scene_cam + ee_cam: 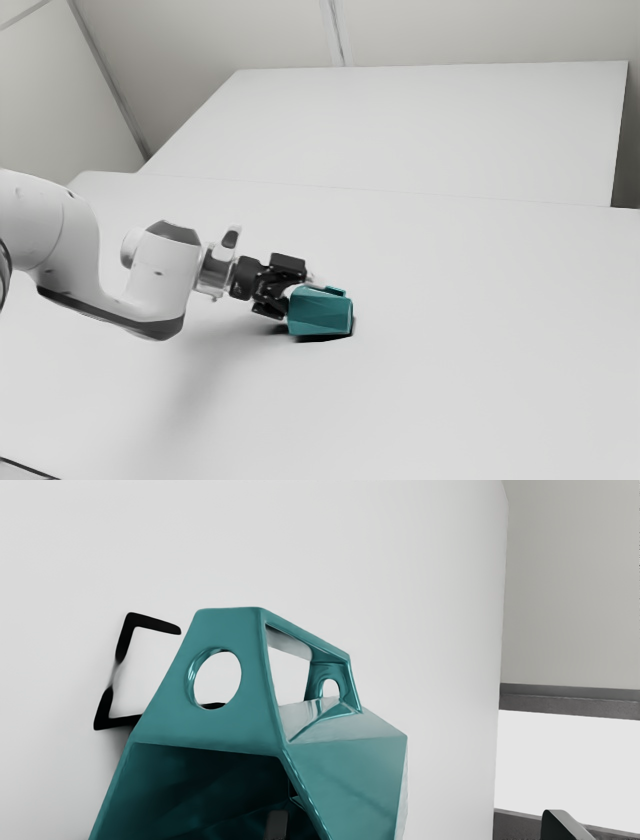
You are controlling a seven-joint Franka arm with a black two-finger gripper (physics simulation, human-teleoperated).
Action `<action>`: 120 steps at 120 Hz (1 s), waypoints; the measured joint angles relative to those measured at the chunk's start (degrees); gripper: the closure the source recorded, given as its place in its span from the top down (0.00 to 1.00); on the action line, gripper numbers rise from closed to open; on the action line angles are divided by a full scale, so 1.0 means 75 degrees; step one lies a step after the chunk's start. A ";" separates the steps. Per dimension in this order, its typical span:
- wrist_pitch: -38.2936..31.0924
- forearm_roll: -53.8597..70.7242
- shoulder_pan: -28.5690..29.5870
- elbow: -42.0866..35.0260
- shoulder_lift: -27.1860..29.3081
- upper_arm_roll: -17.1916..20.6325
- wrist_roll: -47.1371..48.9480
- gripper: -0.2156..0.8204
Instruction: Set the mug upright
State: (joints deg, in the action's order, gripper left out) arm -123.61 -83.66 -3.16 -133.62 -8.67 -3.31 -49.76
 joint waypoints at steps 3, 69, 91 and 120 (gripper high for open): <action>-0.0004 -0.0015 -0.0006 0.0000 0.0003 0.0003 -0.0021 0.59; -0.0043 -0.0046 -0.0155 0.0048 0.0044 0.0018 -0.0266 0.07; -0.0076 0.0066 -0.0200 0.0315 0.0107 0.0062 -0.0270 0.05; -0.0253 0.2298 -0.0272 0.1427 0.0207 0.0082 -0.0019 0.04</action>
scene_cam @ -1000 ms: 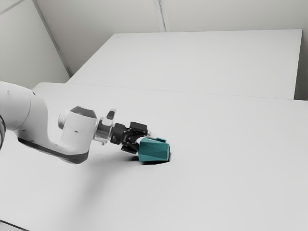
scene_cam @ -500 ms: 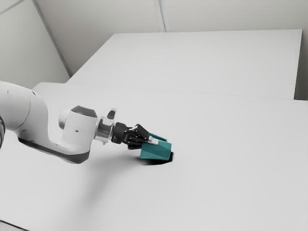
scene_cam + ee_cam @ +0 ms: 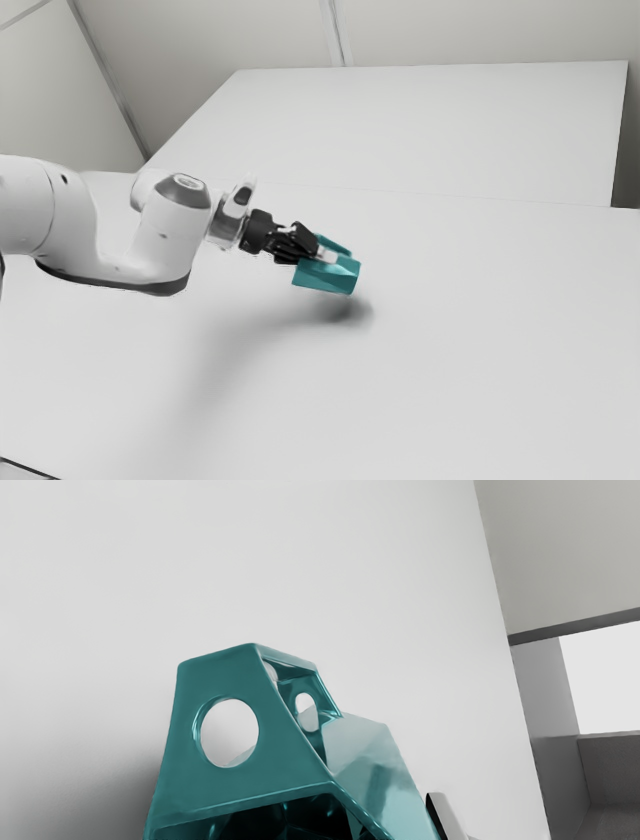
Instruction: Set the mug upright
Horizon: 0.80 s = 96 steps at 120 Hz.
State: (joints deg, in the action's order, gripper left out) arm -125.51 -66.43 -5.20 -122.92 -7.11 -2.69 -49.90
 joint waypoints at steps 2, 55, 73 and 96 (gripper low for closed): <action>-0.0003 0.0388 0.0004 0.0110 0.0003 -0.0008 0.0061 0.04; 0.0167 0.8183 -0.0075 0.0942 -0.0217 -0.0017 0.2540 0.03; 0.0191 0.9076 -0.0160 0.0931 -0.0498 -0.0036 0.3550 0.03; 0.0015 0.9292 -0.0169 0.0899 -0.0709 -0.0045 0.4565 0.06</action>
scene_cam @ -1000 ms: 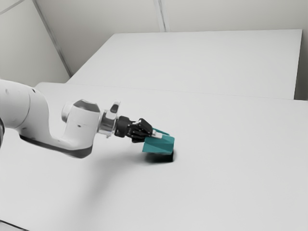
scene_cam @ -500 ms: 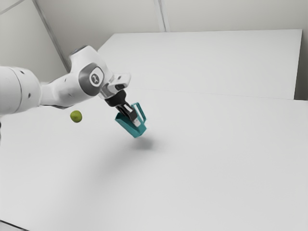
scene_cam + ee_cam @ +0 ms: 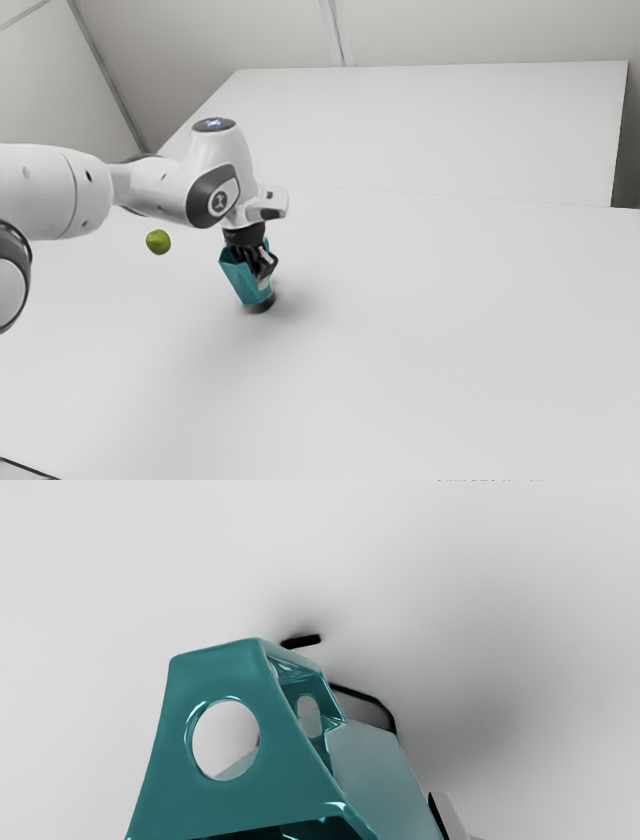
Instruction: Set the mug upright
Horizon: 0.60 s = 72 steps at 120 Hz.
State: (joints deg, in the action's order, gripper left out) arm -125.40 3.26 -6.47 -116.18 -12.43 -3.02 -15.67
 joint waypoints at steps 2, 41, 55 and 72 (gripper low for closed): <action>-0.0007 -0.0006 -0.0007 -0.0003 -0.0005 -0.0001 0.0069 0.10; -0.0010 -0.0063 -0.0080 -0.0017 0.0027 0.0005 0.1094 0.63; 0.0690 -0.0033 -0.0098 0.0787 0.0569 0.0009 0.1344 0.70; 0.2617 0.0068 -0.0033 0.2884 0.1087 0.0280 0.1613 0.74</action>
State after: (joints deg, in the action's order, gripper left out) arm -105.78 3.77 -6.72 -94.55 -4.28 -0.93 -3.57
